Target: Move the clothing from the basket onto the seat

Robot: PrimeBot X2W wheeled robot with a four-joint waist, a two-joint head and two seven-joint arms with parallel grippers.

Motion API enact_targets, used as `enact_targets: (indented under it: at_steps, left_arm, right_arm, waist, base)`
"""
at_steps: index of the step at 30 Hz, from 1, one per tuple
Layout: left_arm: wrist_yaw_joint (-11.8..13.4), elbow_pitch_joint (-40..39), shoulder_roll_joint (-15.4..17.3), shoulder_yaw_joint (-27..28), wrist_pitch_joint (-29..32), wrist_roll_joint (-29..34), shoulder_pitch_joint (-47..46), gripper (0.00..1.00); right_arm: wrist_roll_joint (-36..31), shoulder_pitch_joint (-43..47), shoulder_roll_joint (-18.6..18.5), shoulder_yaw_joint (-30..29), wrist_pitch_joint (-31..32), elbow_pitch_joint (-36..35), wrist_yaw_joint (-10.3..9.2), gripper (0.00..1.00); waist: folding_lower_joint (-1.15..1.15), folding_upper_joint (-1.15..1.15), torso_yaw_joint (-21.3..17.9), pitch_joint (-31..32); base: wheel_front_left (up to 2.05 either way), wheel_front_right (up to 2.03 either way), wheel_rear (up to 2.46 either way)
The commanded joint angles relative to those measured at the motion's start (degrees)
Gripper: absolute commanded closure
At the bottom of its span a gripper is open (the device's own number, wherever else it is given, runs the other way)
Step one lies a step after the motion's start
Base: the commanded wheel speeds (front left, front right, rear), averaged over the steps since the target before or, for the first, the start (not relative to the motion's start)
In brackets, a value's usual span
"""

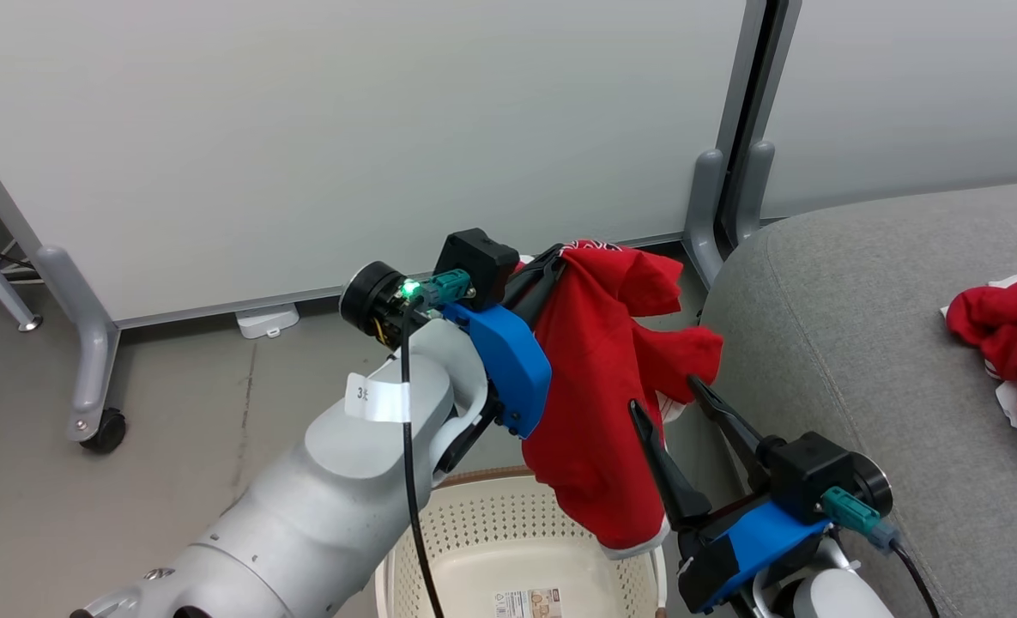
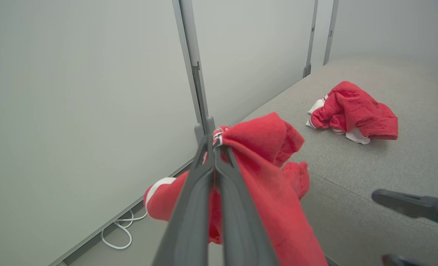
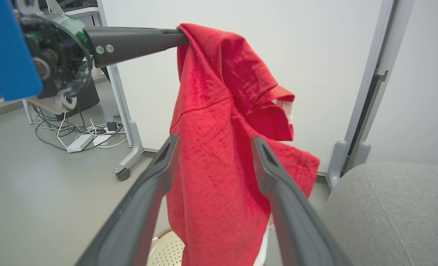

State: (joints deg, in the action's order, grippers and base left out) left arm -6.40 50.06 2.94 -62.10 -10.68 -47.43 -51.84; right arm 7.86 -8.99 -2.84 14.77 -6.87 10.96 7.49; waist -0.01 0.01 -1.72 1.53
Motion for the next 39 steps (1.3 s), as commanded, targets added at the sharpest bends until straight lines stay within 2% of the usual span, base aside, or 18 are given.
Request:
enact_targets:
  at_steps: [1,16,30,39]
  left_arm:
    - [0.36,-0.04,-0.06,-0.59,-0.16,-0.36,-0.3,1.0]
    - [0.72,-0.72,-0.06,-2.68,-0.64,-2.55,-0.19,1.0]
    - [0.62,-1.85,-0.04,-4.79,-0.71,-4.59,-0.77,1.0]
    - [0.49,-3.05,-0.04,-6.34,-0.47,-6.06,-1.22,1.0]
  right_arm:
    - [-0.12,0.87,-0.09,0.33,0.05,-0.11,0.01,0.0]
    - [1.23,-0.79,-0.09,2.03,0.86,1.85,0.01,0.0]
    - [5.64,-10.93,-0.1,6.53,2.96,15.54,0.01,0.0]
    - [6.91,-16.76,-0.09,8.1,1.78,23.73,0.01,0.0]
  waist:
    - [0.01,-0.01,-0.22,-0.04]
    - [0.01,-0.01,-0.52,0.29]
    - [0.01,-0.01,-0.4,0.34]
    - [0.01,-0.01,-0.01,0.17]
  base:
    - [0.0,0.0,0.0]
    - [0.0,0.0,0.0]
    - [0.0,0.0,0.0]
    - [0.0,0.0,0.0]
